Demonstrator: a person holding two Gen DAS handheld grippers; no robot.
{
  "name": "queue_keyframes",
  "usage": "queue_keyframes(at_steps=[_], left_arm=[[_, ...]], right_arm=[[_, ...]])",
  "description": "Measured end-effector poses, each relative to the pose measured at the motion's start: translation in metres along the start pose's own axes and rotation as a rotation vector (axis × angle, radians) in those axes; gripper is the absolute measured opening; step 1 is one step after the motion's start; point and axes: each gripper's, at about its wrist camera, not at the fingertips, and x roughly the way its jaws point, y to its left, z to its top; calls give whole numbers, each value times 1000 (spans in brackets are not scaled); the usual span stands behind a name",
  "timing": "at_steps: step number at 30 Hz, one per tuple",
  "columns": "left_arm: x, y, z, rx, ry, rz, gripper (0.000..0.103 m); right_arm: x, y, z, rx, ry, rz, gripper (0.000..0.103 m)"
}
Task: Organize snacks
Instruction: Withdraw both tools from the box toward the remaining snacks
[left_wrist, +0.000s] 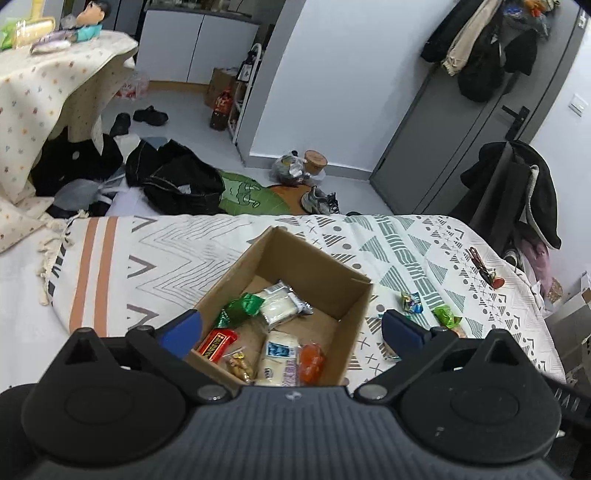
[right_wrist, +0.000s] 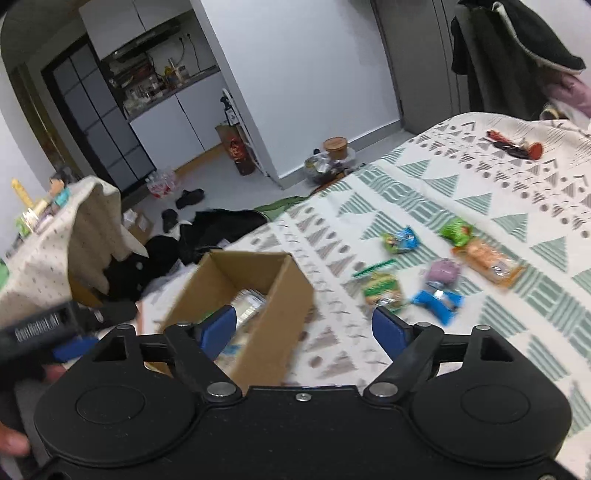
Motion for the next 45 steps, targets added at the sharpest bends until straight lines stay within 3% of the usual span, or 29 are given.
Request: queue_keyframes(at_steps=[4,8,16,24,31,45], left_arm=[[-4,-16,-5,31,-3,-18,103],[-6,-33,-13,59,17,-51,103],[-10,-72,-29,126,43,-88,103],[-1,-101,-40,160,52,-70,103],[17,-127,-53,192,65,-63,103],[65,-168,-71,223,108,-96,100]], right_arm=[[-14,-19,-7,11,-6,-37,81],[-31,-36,-6,19,-40,-63,93],[-53,-70,-12,27,-63,-71,102],[-58,-101,-9,71,-79,-115,102],[-55,-133,-10,138,-71,-103,102],[-28,-180,3,240,-41,-125,100]])
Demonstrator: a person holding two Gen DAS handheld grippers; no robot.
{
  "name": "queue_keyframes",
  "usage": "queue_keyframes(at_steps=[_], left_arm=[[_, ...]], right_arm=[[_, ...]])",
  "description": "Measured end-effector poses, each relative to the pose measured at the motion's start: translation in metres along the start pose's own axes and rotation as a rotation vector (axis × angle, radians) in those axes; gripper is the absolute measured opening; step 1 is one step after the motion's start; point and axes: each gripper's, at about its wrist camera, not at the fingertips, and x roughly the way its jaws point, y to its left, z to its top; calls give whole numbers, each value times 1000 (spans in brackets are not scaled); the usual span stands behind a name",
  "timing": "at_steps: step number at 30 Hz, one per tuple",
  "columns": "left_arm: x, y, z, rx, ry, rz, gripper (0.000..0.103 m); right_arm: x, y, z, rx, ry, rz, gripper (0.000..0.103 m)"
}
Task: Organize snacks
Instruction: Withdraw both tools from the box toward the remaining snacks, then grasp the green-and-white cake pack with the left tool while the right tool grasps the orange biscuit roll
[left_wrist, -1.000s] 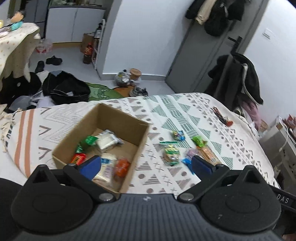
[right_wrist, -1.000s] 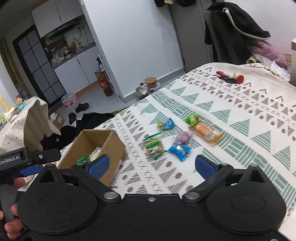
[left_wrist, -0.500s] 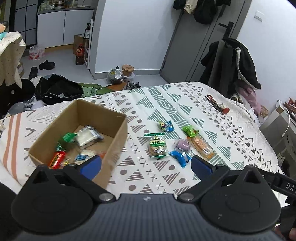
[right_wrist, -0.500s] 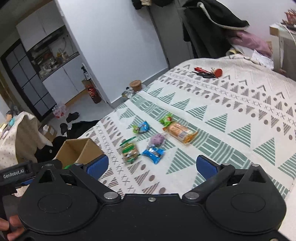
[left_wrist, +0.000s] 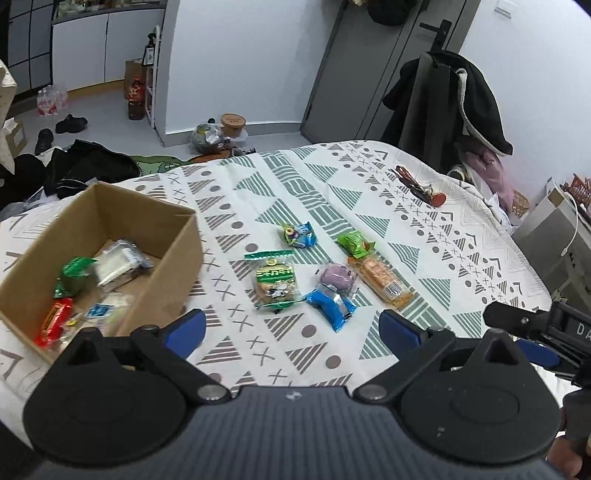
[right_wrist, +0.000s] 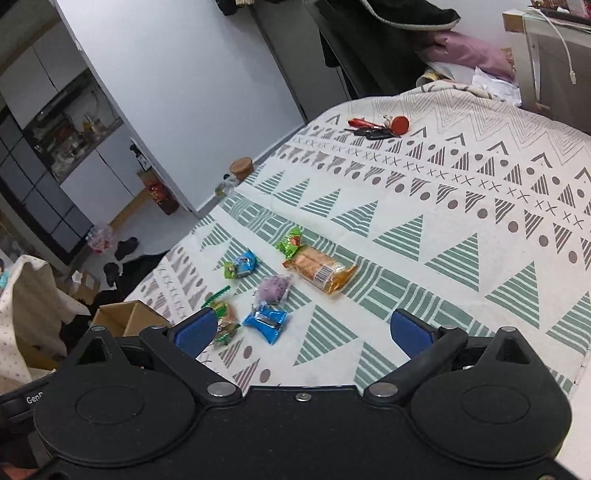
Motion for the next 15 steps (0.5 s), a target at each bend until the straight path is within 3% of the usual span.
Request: queue_keyframes(at_steps=[9,13,15], left_arm=[[46,-8,1,-21,43,-33,84],[66,-3,4,-43,56,-8,83],[76,-1,6,-57,54,4,78]], right_arm=[[32,-8,10,-13,44,3,90],[50,-10,15,-26,64,9,84],[57,-10,18,-36,69,11,81]])
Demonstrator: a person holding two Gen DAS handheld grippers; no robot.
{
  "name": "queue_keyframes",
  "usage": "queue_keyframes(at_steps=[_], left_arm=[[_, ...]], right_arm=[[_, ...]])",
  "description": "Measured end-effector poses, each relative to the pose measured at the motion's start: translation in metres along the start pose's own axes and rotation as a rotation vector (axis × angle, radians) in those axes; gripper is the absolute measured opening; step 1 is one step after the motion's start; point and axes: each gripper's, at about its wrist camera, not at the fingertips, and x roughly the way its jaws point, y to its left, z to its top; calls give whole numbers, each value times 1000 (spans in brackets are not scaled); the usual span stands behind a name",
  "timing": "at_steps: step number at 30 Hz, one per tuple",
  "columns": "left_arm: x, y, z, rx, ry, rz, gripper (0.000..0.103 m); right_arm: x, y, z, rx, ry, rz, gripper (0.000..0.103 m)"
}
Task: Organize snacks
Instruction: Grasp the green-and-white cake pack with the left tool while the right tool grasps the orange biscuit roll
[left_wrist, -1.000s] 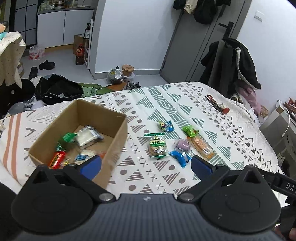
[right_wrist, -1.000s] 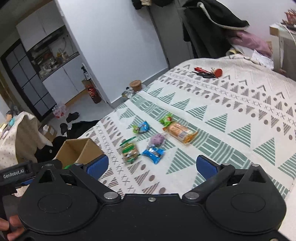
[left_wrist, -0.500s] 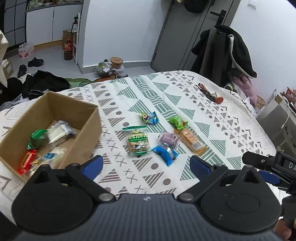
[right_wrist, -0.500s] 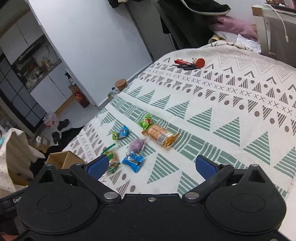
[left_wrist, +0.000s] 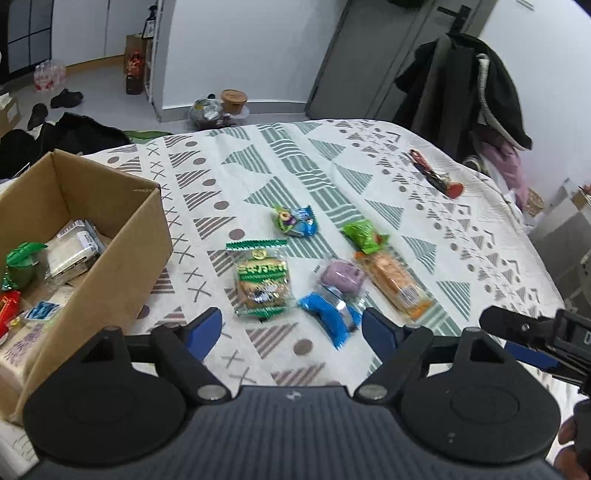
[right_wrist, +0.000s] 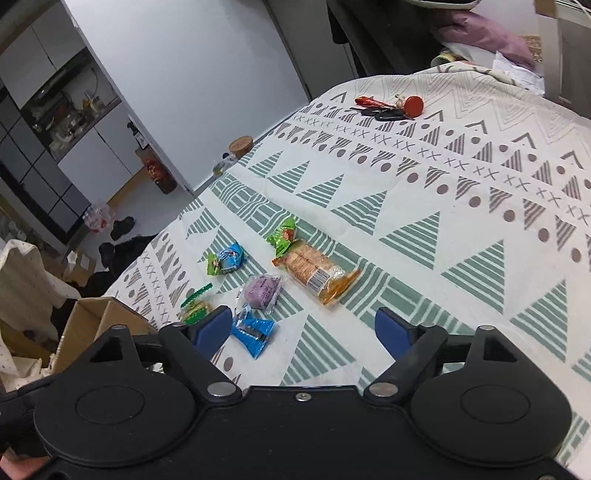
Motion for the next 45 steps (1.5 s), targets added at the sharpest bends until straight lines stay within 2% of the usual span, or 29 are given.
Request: queue_keyframes(at_steps=[7,18,23,27,28,30,32,37,45], left_arm=[[35,4,11,-41,2,38,72],[92,10,23,-61,65,86,72],[107,12,22,-67,98,104,67],[109,11,20,-46,100,116,64],[110,10,20,-34,105,125,61],[109,7,20,-3,115,149,48],[106,9,21,-20,122,127,48],[85,9,16,-40,128,87,48],[35,10,11,-45,91,42,48]], right_arm=[[33,3,7,-47,33,8,74],[93,11,25,-144,36,-13,74],[117,14,26,-203,25,-34,67],[127,11,24,-208,63,-50,63],[130,10,23,-211,85,-62,59],[134,7,18,-214,122,-84,47],[131,8,14,-231,123,-95,38],[119,9,10,-182,151,-84,35],[79,24,4,-110,110,-51,35]])
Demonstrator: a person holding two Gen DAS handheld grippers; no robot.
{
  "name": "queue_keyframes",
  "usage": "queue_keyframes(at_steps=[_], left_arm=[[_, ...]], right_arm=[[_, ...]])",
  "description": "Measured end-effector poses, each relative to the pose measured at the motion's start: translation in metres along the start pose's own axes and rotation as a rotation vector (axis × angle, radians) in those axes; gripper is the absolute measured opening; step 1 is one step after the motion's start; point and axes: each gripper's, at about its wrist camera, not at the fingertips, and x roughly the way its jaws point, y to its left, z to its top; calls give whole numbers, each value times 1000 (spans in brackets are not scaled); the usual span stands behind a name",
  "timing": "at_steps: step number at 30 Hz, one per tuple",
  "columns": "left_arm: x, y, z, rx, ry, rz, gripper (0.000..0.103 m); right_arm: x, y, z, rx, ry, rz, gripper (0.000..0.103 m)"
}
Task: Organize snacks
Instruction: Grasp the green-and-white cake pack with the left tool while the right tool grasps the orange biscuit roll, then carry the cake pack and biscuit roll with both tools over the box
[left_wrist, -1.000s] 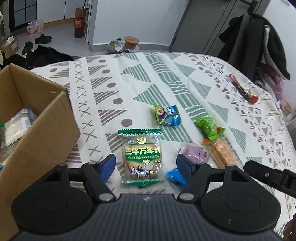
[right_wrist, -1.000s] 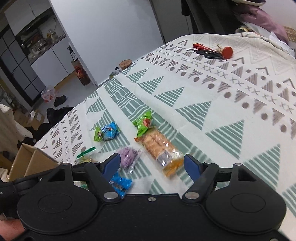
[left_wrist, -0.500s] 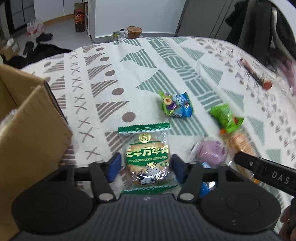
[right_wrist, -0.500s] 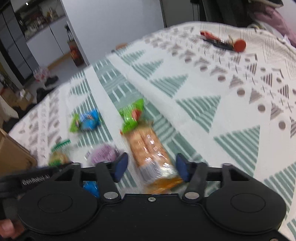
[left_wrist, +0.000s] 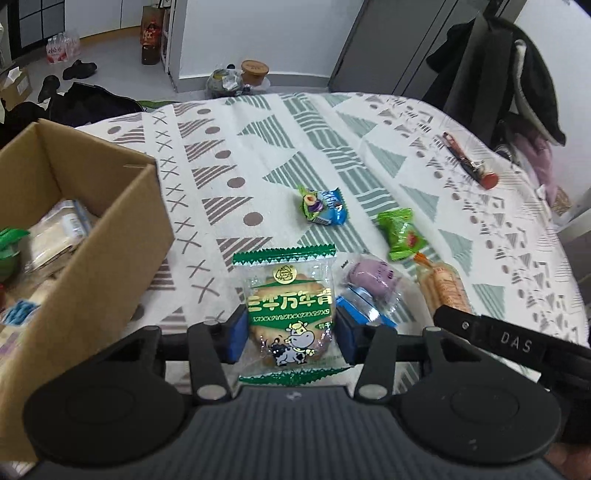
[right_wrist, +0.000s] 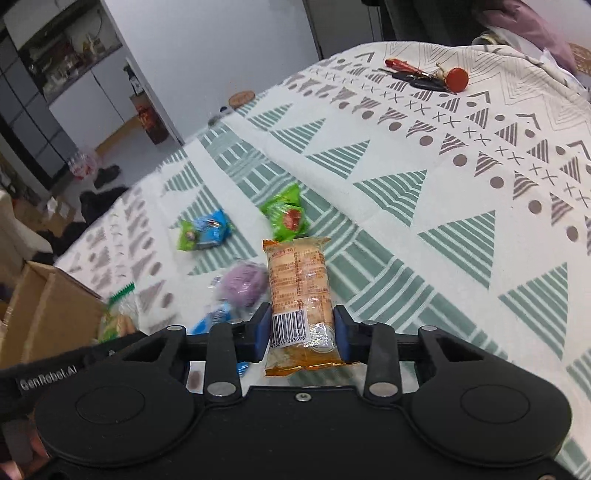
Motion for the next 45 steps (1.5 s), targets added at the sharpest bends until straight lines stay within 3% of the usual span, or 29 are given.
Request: queue_keyframes(at_steps=[8,24,45], left_arm=[[-52,13,-5,-4,-56,-18,48],[-153,51,3,-43,-182,-20,48],[-223,107,9,-66,-277,-37,48]], right_arm=[[-40,36,-14,-35,-54,52,35],[-120,107,-5,-114,-140,149,35],[-183,191,-16,-225,-210,198,35]])
